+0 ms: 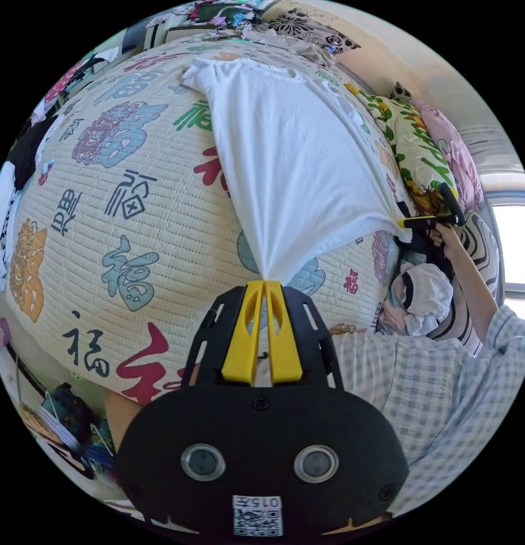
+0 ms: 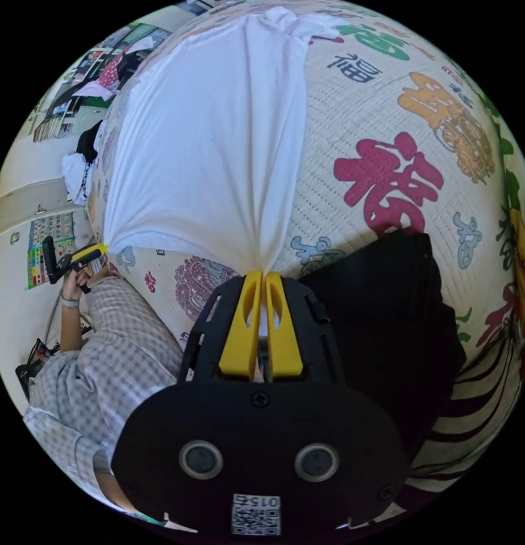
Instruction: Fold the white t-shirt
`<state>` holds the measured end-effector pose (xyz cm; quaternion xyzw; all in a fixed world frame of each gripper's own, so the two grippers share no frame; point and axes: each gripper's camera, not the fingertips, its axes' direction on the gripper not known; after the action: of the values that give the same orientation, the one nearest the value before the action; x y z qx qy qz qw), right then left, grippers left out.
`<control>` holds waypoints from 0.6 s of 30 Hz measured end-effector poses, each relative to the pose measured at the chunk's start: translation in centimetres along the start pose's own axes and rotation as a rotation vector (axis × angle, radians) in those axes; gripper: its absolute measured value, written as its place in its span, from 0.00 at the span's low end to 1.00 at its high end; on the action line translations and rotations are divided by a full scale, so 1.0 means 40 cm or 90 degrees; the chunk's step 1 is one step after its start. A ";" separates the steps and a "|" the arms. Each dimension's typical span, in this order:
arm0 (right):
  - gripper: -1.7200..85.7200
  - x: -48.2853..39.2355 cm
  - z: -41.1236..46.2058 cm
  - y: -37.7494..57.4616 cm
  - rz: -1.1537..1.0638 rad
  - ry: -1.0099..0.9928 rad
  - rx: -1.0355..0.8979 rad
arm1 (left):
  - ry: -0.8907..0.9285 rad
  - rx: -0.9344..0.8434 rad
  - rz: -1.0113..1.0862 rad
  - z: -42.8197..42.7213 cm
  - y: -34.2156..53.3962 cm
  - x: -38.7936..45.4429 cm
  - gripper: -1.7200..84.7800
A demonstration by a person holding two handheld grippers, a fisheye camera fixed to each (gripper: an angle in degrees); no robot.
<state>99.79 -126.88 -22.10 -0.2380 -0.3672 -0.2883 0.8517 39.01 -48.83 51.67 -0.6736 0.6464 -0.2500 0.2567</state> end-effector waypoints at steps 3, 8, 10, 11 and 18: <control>0.02 0.006 0.002 -0.029 0.005 -0.004 -0.015 | 0.001 -0.005 -0.003 0.005 -0.003 -0.021 0.01; 0.02 0.017 -0.017 -0.075 0.000 0.018 -0.020 | 0.020 0.016 -0.016 -0.034 0.001 -0.070 0.01; 0.02 0.029 -0.028 -0.079 0.004 -0.012 -0.007 | 0.040 0.038 -0.033 -0.076 0.010 -0.107 0.01; 0.02 0.040 -0.036 -0.082 0.010 -0.034 0.006 | 0.044 0.041 -0.036 -0.087 0.012 -0.115 0.01; 0.02 0.059 -0.035 -0.114 0.015 -0.097 0.030 | 0.026 0.042 -0.035 -0.148 0.005 -0.143 0.02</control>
<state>98.76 -131.78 -20.30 -0.2436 -0.4349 -0.2508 0.8298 34.68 -43.27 55.91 -0.6770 0.6243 -0.2921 0.2583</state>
